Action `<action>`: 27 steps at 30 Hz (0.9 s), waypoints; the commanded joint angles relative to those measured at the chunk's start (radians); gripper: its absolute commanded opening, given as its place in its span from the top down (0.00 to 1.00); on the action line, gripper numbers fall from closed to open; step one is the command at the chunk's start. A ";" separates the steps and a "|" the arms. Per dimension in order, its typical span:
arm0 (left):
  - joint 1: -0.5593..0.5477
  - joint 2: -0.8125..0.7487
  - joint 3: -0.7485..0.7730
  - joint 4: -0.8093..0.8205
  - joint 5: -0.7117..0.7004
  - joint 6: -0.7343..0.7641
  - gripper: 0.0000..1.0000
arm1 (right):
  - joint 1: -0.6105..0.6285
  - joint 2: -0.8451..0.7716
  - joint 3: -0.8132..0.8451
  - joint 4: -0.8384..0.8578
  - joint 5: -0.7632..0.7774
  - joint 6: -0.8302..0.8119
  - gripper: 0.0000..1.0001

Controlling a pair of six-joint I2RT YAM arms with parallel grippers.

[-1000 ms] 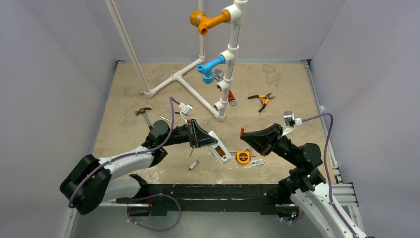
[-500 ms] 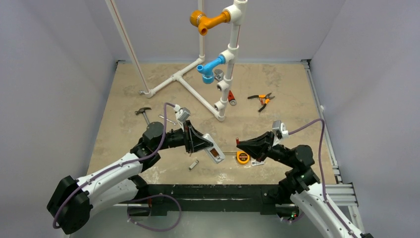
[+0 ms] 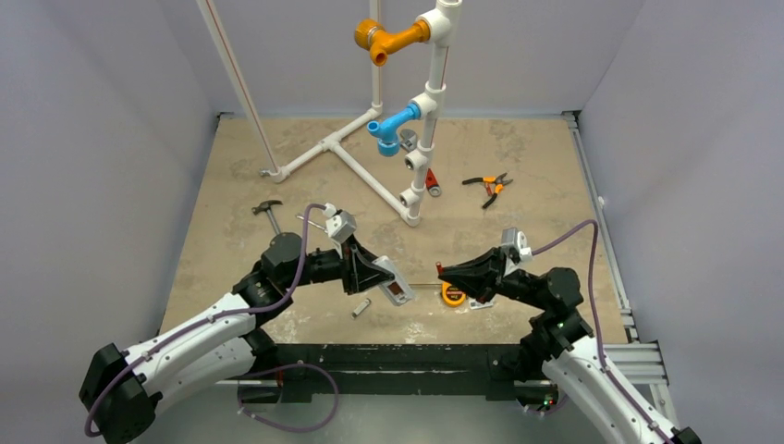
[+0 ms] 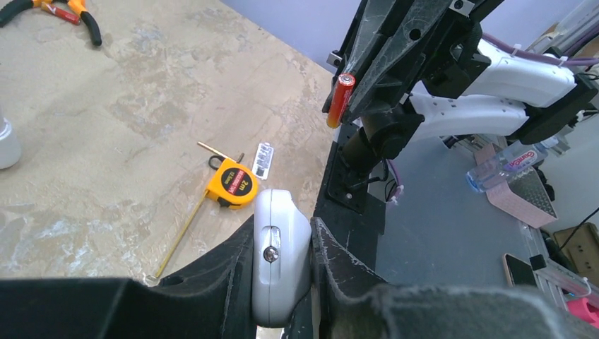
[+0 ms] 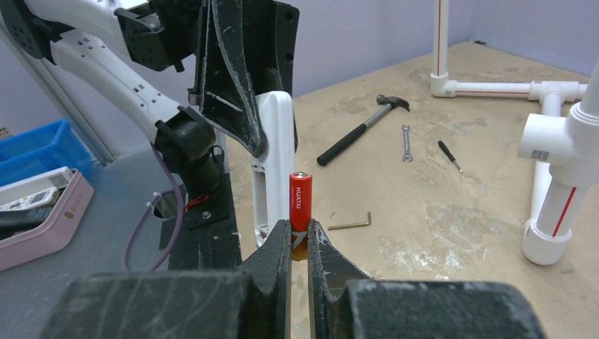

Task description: Load the batteries into the remote control

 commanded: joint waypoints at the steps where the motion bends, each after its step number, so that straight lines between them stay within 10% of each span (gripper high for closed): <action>1: -0.010 -0.019 0.059 -0.037 -0.032 0.084 1.00 | 0.004 0.005 -0.008 0.086 -0.032 -0.012 1.00; 13: -0.011 0.115 0.109 -0.154 -0.240 -0.144 1.00 | 0.096 0.018 0.031 -0.177 0.330 -0.249 1.00; 27: -0.011 0.200 0.076 -0.096 -0.290 -0.540 1.00 | 0.425 0.205 0.056 -0.071 0.631 -0.329 1.00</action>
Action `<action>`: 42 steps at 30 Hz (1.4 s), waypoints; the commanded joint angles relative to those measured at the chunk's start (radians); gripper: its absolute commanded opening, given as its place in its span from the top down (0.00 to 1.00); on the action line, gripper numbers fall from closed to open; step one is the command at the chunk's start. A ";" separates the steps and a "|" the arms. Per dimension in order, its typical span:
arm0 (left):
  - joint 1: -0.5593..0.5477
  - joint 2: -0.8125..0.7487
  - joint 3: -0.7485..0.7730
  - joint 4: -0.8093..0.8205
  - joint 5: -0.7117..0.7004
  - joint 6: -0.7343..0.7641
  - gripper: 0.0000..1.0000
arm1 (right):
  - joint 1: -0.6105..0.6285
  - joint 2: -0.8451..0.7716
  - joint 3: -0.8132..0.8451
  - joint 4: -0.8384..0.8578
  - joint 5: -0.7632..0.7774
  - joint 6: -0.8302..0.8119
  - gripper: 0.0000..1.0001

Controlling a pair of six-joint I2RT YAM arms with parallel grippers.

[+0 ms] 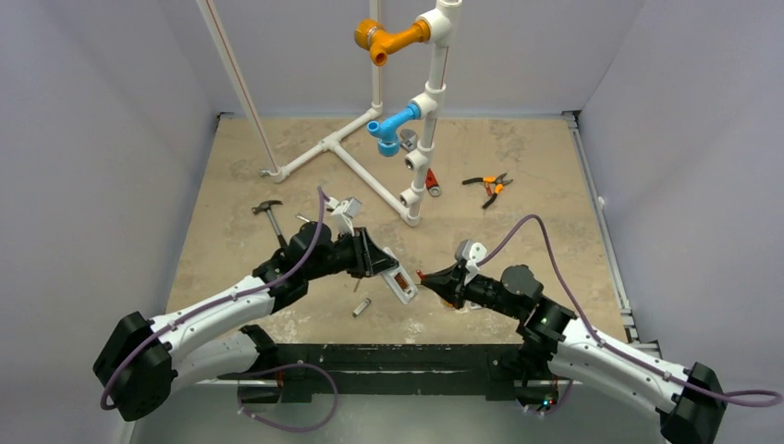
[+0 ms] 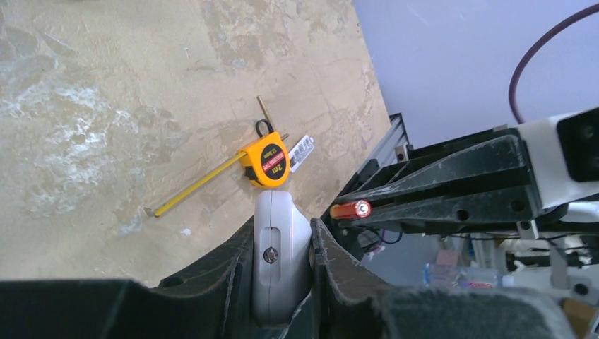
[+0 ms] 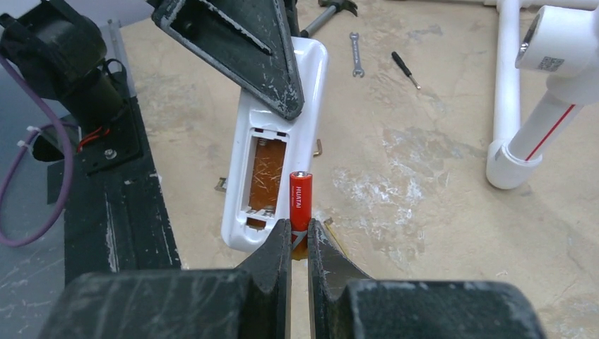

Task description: Load the batteries into the remote control

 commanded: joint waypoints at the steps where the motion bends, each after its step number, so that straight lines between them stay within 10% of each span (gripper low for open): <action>1: -0.005 -0.003 0.002 0.046 -0.031 -0.202 1.00 | 0.045 0.018 0.032 0.110 0.110 -0.027 1.00; 42: -0.005 0.047 -0.001 0.029 -0.045 -0.264 1.00 | 0.098 0.246 0.113 0.170 0.108 0.124 0.99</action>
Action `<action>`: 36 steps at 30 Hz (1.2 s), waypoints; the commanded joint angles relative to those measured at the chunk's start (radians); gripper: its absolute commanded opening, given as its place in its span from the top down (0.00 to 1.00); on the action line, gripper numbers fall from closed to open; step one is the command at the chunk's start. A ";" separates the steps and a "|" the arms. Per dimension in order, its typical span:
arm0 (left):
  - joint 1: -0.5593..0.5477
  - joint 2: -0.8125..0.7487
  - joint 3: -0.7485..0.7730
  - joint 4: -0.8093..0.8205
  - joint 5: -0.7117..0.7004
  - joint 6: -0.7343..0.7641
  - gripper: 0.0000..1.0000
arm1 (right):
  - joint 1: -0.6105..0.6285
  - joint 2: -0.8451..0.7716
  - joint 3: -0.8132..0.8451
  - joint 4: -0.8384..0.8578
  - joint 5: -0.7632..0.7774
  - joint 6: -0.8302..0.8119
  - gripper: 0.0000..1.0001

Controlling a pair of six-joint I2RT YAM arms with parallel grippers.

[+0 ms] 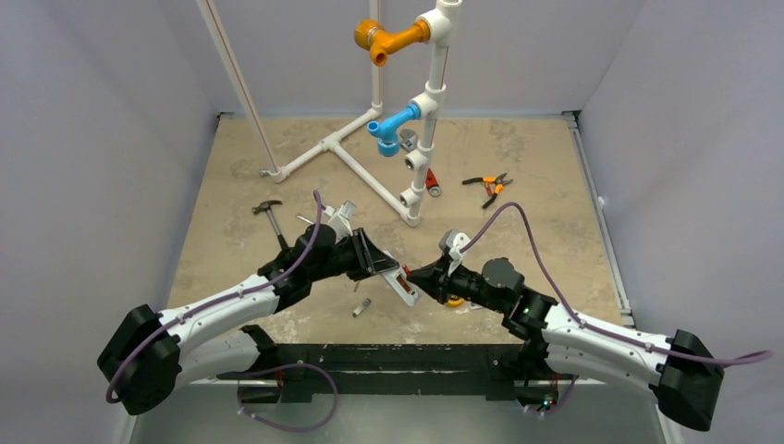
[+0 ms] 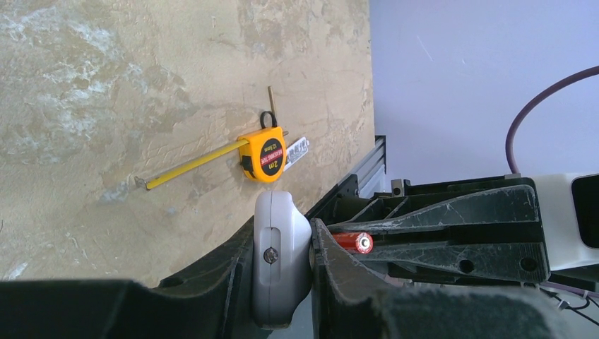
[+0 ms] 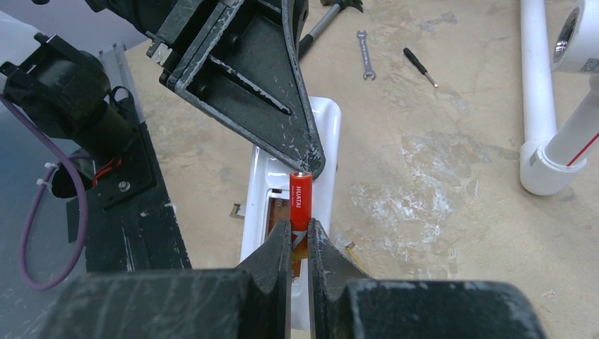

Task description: Load the batteries into the remote control

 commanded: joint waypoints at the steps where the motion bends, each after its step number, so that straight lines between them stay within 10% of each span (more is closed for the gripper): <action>1: -0.005 0.005 0.022 0.039 0.005 0.010 1.00 | 0.003 0.008 0.045 0.017 -0.005 0.014 0.99; 36: -0.008 0.047 0.031 0.100 0.046 0.007 1.00 | 0.011 0.084 0.067 0.001 -0.016 0.063 0.88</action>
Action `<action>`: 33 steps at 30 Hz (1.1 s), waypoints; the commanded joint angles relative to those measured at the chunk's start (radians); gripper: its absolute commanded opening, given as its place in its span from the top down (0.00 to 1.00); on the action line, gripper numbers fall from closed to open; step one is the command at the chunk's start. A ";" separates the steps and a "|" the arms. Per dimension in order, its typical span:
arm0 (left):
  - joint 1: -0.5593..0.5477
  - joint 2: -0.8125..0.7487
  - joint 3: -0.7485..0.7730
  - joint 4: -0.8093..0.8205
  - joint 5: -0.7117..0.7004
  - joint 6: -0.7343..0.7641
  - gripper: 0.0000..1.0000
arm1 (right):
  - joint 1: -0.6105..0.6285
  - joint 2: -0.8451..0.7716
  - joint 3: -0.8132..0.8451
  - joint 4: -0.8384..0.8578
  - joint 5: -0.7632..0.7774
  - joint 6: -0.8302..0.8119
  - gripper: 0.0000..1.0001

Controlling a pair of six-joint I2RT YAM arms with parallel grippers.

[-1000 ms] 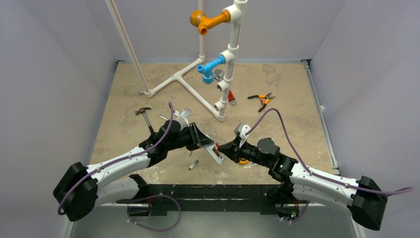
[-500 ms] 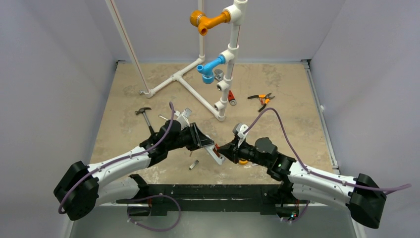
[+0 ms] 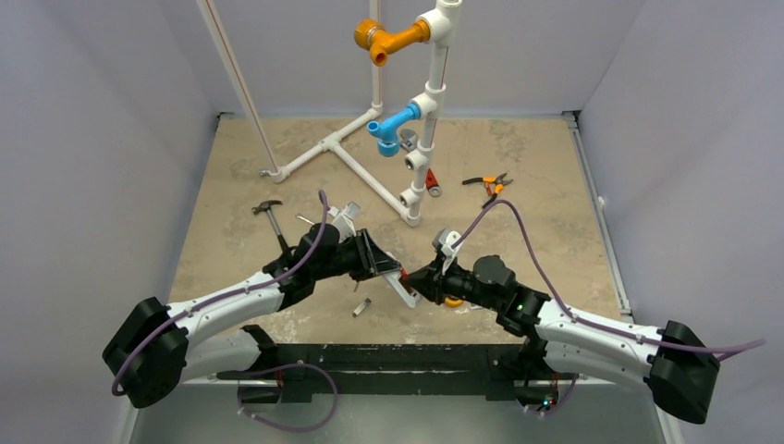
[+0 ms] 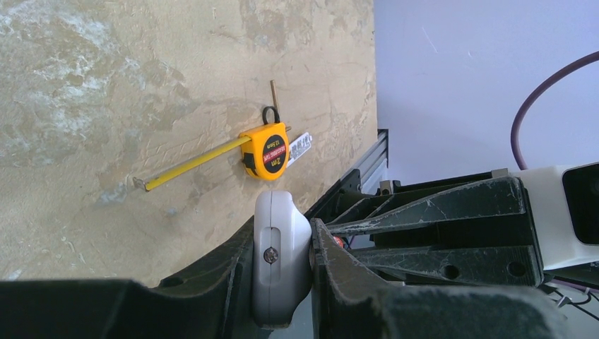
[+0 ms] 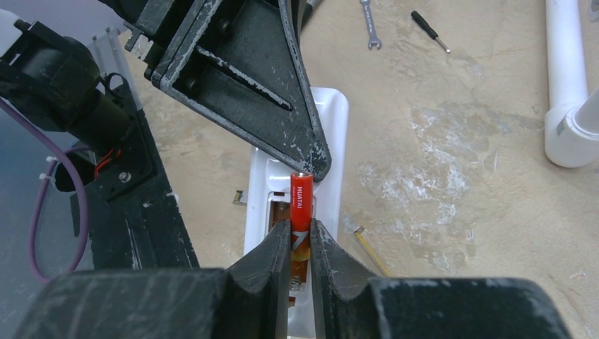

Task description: Load the batteries into the remote control

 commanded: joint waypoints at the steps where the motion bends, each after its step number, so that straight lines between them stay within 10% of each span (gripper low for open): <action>1: -0.007 -0.003 0.031 0.065 0.021 0.008 1.00 | 0.008 0.011 0.053 0.020 -0.011 0.011 0.87; 33: -0.007 0.006 0.023 0.086 0.040 0.015 1.00 | 0.011 -0.056 0.105 -0.082 -0.006 -0.098 0.77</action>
